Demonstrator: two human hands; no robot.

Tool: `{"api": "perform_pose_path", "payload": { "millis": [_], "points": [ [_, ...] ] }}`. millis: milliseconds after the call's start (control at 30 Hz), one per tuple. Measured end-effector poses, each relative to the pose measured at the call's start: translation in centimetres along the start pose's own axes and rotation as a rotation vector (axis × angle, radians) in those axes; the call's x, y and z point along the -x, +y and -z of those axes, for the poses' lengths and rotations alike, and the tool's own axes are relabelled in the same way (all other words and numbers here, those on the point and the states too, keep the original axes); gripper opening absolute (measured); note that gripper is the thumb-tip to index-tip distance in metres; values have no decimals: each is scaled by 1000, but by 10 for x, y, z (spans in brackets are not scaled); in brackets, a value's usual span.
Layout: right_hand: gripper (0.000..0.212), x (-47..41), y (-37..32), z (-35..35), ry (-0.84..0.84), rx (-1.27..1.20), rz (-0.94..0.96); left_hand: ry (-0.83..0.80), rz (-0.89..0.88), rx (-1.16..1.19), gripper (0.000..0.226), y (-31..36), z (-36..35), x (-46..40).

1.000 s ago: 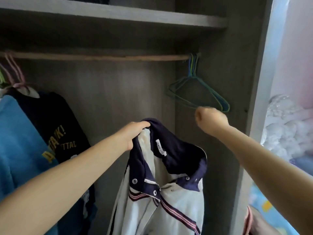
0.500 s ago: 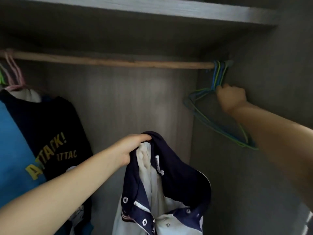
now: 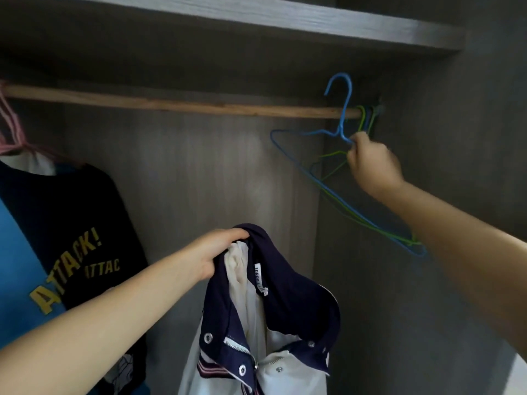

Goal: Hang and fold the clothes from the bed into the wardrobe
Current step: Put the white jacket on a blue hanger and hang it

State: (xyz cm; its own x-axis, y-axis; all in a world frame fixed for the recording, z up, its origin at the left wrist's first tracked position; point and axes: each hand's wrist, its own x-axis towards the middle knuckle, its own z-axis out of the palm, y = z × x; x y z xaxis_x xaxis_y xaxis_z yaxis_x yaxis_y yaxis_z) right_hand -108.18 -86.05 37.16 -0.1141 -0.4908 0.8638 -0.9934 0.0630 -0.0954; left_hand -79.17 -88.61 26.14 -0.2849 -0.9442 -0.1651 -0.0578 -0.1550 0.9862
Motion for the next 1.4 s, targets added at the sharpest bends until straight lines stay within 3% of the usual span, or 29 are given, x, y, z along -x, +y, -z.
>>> {"api": "perform_pose_path", "payload": {
  "millis": [133, 400, 500, 567, 667, 733, 800, 867, 967, 1100, 1167, 1267, 1400],
  "points": [
    [28, 24, -25, 2, 123, -160, 51, 31, 29, -30, 19, -12, 14, 2],
    [27, 44, -61, 11, 239, -87, 579, 39, 75, -36, 20, -31, 50, 9],
    [27, 48, -86, 5, 282, -153, 627, 54, 84, -32, 21, -35, 65, 12],
    [26, 56, -100, 3, 302, -300, 503, 65, 99, -15, 21, -37, 73, 16],
    [13, 79, -113, 4, 244, -627, 152, 89, 124, 1, 21, -38, 83, 19],
    [9, 98, -125, 6, 61, -1090, -157, 104, 141, 9, 23, -39, 86, 21],
    [26, 115, -143, 7, -279, -1546, -486, 103, 163, 27, 25, -40, 84, 23],
    [41, 132, -160, 4, -416, -1627, -634, 78, 178, 57, 30, -41, 82, 24],
    [46, 153, -174, -5, -287, -1637, -655, 42, 195, 39, 43, -43, 86, 25],
    [43, 177, -172, -18, -231, -1626, -679, -25, 223, -3, 36, -41, 101, 26],
    [42, 196, -167, -28, -326, -1549, -664, -55, 212, 17, 34, -38, 111, 24],
    [45, 224, -157, -34, -615, -1435, -620, -94, 194, 34, 33, -30, 130, 20],
    [48, 224, -146, -19, -882, -1324, -513, -147, 76, -93, 13, -23, 148, 15]
  ]
}}
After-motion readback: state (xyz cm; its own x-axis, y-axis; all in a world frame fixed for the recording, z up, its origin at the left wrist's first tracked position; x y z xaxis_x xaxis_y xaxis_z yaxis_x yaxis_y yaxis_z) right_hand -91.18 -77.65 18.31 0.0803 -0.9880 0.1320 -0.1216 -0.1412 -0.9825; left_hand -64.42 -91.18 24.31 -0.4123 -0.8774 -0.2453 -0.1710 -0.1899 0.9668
